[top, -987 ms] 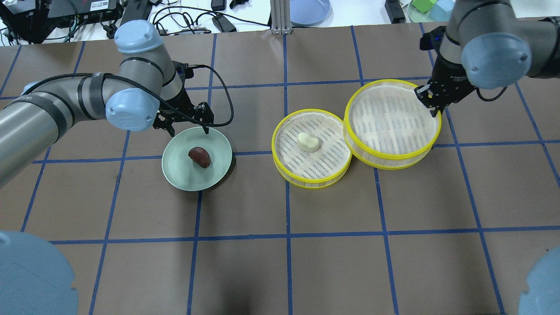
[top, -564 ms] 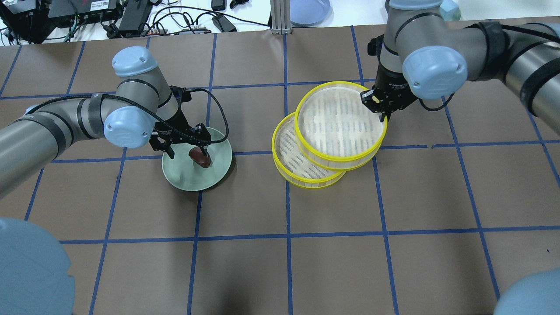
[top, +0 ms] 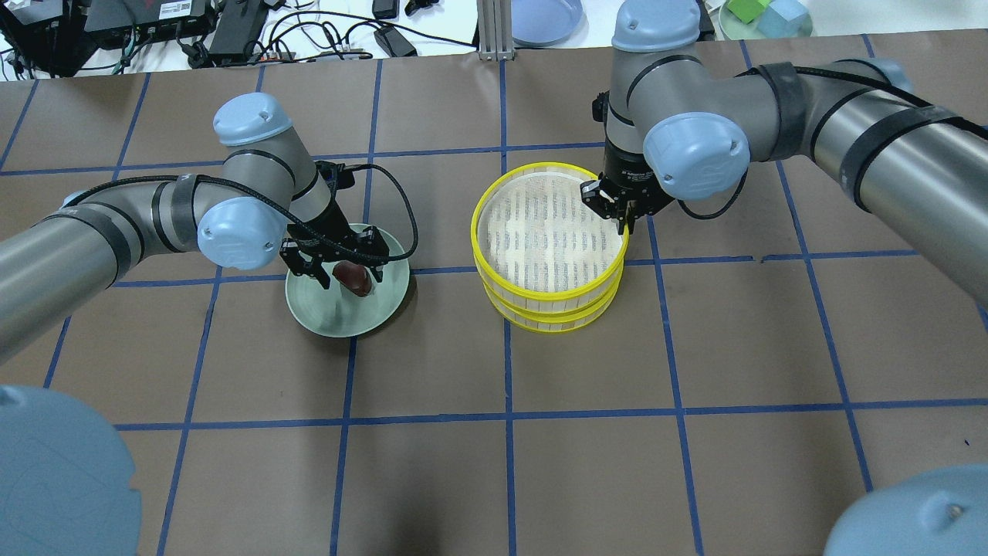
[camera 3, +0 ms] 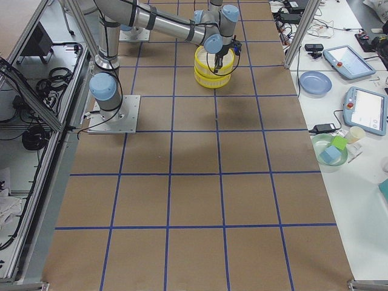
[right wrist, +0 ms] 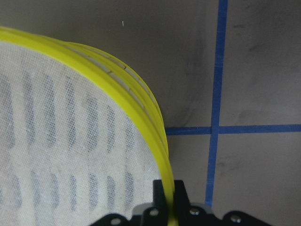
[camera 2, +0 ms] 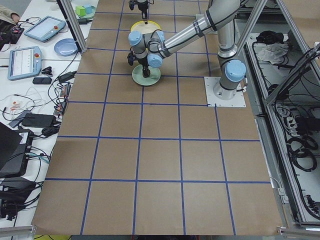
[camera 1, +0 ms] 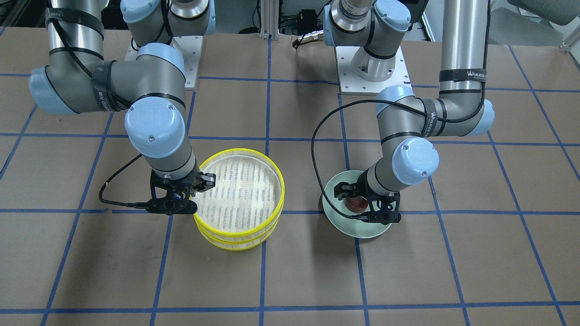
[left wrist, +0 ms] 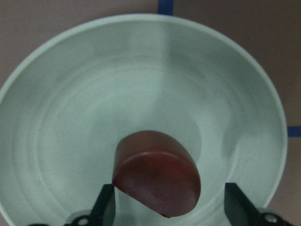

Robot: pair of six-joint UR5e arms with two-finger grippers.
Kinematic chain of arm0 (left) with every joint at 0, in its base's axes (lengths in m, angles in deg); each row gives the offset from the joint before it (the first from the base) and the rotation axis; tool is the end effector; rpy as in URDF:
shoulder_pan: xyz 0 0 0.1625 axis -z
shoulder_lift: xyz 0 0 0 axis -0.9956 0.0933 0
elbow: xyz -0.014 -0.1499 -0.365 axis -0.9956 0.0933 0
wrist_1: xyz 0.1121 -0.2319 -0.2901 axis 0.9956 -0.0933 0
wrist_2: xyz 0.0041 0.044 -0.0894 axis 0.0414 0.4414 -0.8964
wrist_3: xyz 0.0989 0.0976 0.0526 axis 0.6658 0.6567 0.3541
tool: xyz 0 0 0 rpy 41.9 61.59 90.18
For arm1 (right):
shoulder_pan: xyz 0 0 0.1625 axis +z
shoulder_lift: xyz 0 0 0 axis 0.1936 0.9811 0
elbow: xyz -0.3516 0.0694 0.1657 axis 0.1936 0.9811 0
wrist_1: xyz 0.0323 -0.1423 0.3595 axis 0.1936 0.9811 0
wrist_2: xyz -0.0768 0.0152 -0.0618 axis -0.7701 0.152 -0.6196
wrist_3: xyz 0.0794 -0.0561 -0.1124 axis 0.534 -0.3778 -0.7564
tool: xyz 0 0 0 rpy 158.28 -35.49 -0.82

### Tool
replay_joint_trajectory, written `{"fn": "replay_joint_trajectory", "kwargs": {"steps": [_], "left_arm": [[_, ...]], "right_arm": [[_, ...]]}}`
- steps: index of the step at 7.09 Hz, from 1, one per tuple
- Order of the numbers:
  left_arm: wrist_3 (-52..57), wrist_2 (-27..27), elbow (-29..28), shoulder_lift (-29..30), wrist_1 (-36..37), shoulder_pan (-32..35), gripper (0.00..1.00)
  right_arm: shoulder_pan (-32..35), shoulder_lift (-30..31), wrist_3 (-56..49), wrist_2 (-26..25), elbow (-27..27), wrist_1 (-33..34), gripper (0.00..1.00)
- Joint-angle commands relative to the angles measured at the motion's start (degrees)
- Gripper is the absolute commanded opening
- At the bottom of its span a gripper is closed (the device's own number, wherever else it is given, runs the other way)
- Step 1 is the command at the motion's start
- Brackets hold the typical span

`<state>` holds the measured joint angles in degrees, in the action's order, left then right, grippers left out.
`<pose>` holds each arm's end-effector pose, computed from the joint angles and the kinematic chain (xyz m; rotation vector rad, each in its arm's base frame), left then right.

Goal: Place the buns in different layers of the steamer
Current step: 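Grasp the brown bun from the bowl with the left gripper and lift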

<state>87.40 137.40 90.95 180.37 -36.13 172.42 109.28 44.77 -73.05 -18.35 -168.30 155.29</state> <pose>-0.1280 -0.5125 0.1351 0.0548 -3.0247 -0.2911 0.2026 -0.5290 0.2245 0.0015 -3.0720 -0.1624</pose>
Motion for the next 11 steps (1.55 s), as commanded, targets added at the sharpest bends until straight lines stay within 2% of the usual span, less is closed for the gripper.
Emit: {"fn": "replay_joint_trajectory", "kwargs": {"steps": [1, 2, 4, 6, 7, 8, 9, 11], "left_arm": [[0.10, 0.07, 0.06, 0.42, 1.07, 0.03, 0.34], [0.18, 0.07, -0.11, 0.42, 1.24, 0.03, 0.28], [0.01, -0.01, -0.46, -1.06, 3.35, 0.29, 0.05], [-3.93, -2.98, -2.92, -5.79, 0.48, 1.25, 0.05], [-5.17, -3.00, -4.14, -8.86, -3.63, 2.39, 0.05], [-7.27, -2.91, -6.07, -11.42, -6.98, 3.79, 0.05], [-12.07, -3.17, -7.74, -12.49, -8.15, 6.68, 0.05], [-23.84, -2.92, -12.91, -11.54, -7.28, 15.72, 0.05]], "right_arm": [[0.32, -0.50, 0.13, -0.84, 0.06, 0.55, 0.00], [0.32, -0.41, 0.13, -0.84, -0.38, 0.46, 0.00], [0.32, -0.24, -0.13, -2.23, -0.56, 0.02, 0.00], [0.32, 0.11, -0.14, -3.21, -0.56, -0.24, 0.00], [0.32, -0.06, -0.14, -3.21, -0.56, -0.24, 0.00], [0.32, -0.49, -0.40, -3.21, -0.65, -0.24, 0.21], [0.32, -0.33, -0.31, -3.04, -0.73, -0.24, 0.99], [0.15, 2.99, -0.75, -2.87, 0.66, -0.07, 1.00]]}}
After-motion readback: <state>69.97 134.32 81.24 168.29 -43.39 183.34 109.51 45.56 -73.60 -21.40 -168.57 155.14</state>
